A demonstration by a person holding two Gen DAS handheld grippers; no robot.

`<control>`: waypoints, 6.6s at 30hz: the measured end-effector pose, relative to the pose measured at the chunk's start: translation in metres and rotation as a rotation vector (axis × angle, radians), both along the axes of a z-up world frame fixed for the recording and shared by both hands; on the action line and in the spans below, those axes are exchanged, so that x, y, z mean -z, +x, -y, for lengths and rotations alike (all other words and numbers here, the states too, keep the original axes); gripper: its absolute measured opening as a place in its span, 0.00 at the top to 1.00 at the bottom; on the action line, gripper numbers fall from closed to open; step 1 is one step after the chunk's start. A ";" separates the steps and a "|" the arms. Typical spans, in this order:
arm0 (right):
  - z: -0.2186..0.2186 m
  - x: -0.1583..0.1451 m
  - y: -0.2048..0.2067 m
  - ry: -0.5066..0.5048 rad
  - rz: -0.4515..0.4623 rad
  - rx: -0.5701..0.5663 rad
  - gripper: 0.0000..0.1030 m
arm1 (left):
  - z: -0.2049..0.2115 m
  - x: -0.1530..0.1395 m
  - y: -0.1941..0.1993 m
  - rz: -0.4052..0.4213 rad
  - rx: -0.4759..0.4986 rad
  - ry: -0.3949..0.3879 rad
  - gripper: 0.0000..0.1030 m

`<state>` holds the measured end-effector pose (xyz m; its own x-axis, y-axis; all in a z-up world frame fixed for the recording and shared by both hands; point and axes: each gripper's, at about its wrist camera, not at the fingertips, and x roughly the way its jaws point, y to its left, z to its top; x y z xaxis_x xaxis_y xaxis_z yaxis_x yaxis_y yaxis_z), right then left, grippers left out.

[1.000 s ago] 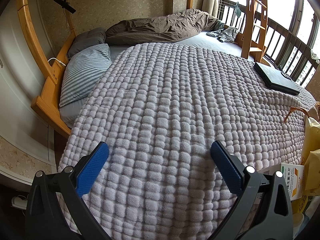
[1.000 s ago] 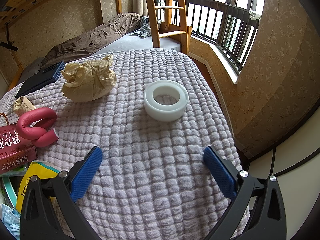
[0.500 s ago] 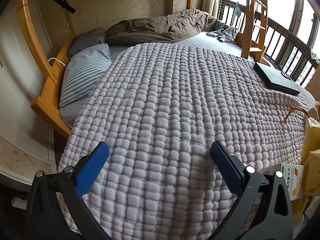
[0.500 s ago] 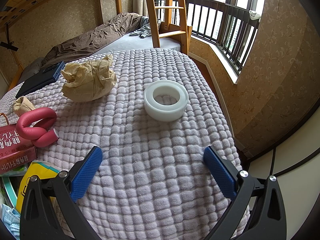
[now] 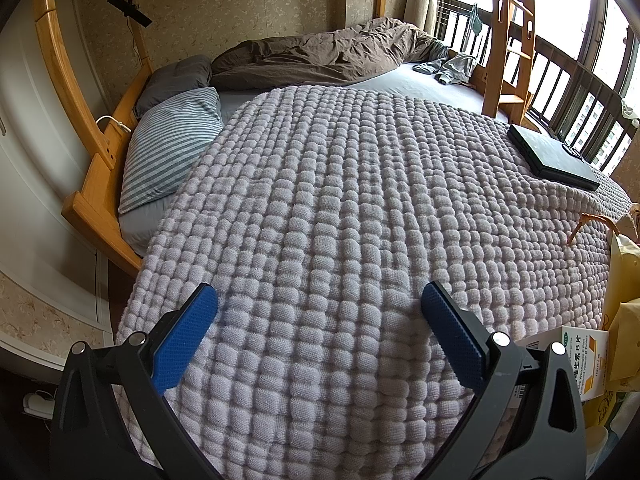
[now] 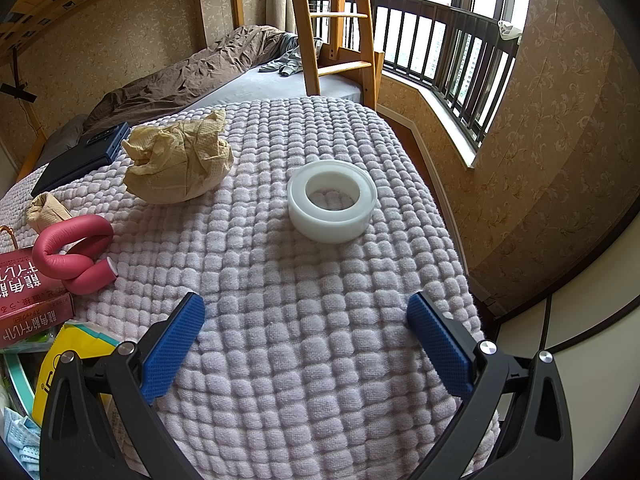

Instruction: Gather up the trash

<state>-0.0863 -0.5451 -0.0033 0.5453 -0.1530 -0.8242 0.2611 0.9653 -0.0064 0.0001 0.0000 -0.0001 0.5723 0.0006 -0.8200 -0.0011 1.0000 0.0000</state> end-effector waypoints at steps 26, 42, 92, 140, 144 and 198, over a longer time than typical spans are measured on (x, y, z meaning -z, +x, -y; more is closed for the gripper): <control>0.000 0.000 0.000 0.000 0.000 0.000 0.03 | 0.000 0.000 0.000 0.000 0.000 0.000 0.01; -0.001 0.001 0.001 0.000 0.000 0.001 0.03 | 0.000 0.000 0.000 0.000 0.000 0.000 0.01; -0.091 -0.012 -0.028 0.126 -0.058 -0.108 0.18 | 0.034 -0.009 -0.151 0.006 0.300 -0.032 0.17; -0.172 -0.080 -0.208 0.211 0.049 -0.431 0.47 | 0.099 -0.065 -0.219 0.052 0.371 -0.057 0.47; -0.180 -0.074 -0.223 0.226 0.021 -0.449 0.47 | 0.113 -0.061 -0.234 0.038 0.425 -0.057 0.47; -0.225 0.049 -0.248 0.189 -0.218 -0.431 0.47 | 0.160 0.071 -0.270 -0.240 0.528 0.031 0.47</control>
